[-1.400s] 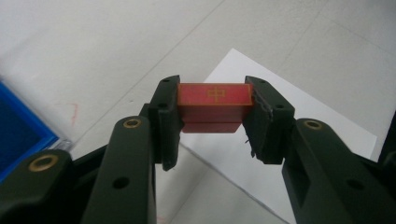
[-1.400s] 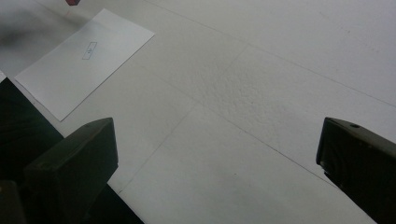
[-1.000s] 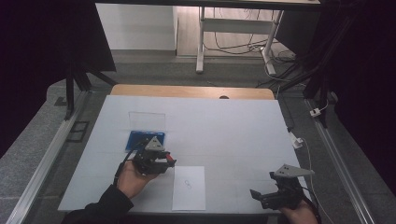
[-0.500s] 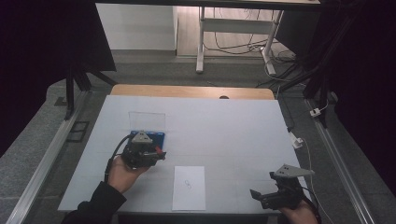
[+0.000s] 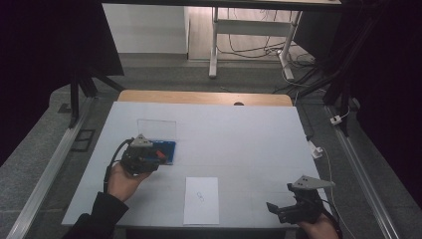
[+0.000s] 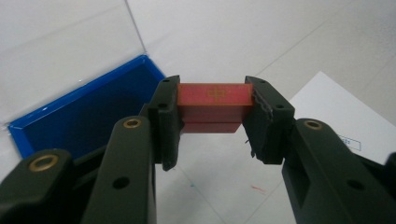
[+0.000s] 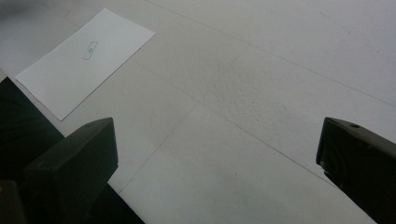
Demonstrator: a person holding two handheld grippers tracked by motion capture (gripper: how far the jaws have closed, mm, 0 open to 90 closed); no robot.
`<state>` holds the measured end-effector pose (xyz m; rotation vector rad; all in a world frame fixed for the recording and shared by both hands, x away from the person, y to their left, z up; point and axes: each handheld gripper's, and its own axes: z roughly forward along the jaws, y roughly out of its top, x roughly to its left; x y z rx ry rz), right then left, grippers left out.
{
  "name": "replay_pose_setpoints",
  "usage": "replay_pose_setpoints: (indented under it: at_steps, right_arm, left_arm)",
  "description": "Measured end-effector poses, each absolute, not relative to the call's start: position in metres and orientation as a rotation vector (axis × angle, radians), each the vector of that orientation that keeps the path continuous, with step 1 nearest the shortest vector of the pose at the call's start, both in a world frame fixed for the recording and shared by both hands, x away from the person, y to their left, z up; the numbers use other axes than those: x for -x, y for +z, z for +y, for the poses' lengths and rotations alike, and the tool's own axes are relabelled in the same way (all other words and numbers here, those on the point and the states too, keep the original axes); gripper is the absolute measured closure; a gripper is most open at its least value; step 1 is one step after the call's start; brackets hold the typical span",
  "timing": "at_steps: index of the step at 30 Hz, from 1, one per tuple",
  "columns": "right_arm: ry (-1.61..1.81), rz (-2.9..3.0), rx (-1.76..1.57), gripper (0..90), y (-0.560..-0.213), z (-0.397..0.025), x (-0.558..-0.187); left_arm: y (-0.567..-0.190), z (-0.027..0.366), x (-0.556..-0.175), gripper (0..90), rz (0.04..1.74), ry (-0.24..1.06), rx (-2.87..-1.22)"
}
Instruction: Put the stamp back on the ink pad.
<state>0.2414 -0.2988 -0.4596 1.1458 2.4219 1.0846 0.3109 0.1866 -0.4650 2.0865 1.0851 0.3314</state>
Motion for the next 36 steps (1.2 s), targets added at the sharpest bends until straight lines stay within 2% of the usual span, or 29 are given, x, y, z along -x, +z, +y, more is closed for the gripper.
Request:
replay_pose_setpoints:
  at_steps: [36]
  right_arm:
    - [1.072,2.432,-1.155,0.0,-0.46,-0.298,-0.242]
  left_arm:
    - [-0.475,0.219,-0.348,57.8,1.236,0.415,-2.064]
